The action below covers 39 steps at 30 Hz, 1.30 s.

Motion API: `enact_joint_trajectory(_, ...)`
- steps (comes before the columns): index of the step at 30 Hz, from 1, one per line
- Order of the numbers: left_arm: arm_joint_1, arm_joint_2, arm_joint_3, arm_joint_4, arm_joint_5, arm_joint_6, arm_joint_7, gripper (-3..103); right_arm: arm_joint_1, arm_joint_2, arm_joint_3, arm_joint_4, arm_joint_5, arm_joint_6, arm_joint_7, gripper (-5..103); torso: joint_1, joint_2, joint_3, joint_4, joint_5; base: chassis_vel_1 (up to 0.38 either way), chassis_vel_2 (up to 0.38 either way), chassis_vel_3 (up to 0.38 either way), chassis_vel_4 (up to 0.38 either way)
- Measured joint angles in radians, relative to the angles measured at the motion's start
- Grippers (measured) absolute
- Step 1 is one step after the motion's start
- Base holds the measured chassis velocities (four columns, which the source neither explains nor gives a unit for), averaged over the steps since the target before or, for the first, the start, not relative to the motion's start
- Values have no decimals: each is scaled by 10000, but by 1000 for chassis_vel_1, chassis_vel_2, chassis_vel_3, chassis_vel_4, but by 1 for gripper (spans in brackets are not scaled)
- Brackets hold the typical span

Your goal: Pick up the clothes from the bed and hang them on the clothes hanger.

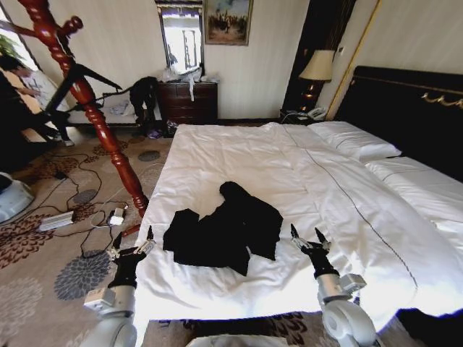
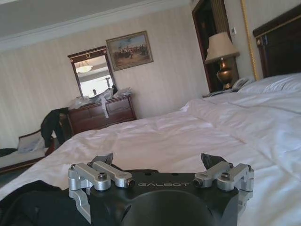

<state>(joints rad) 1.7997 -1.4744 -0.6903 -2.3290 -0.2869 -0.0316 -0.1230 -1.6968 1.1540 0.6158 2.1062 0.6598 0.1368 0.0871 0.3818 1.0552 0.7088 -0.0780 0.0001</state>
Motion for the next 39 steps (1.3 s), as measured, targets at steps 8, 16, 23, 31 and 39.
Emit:
enact_joint_trajectory(8, 66, -100, 86, 325, 259, -144, -1, 100, 494, -772, -651, -28, 2009, -489, 21, 100, 0, 0, 0, 1, -2, 0, 0, 0, 0)
enact_joint_trajectory(16, 185, -159, -39, 1242, 481, -331, -307, 100, 1830, -1657, -1457, -1579, 1712, -597, 59, 100, 0, 0, 1, 2, -1, 0, 0, 0, 0)
enact_joint_trajectory(23, 257, -149, -41, 1096, 435, -255, -355, 100, 2748, -2477, -1650, -2308, 555, -362, 170, 100, 0, 0, 1, 2, -1, 0, 0, 0, 0)
enact_joint_trajectory(31, 103, -158, -14, 1125, 439, -97, -489, 100, 3245, -3225, -2341, -2278, -484, -1040, 972, 100, 0, 0, 0, 0, -1, 0, 0, 0, 0)
enact_joint_trajectory(39, -59, -180, -100, 1327, 572, -50, -606, 100, 3441, -3372, -3457, -2381, -1143, -1444, 1047, 100, 0, 0, 0, 1, -2, 0, 0, 0, 0)
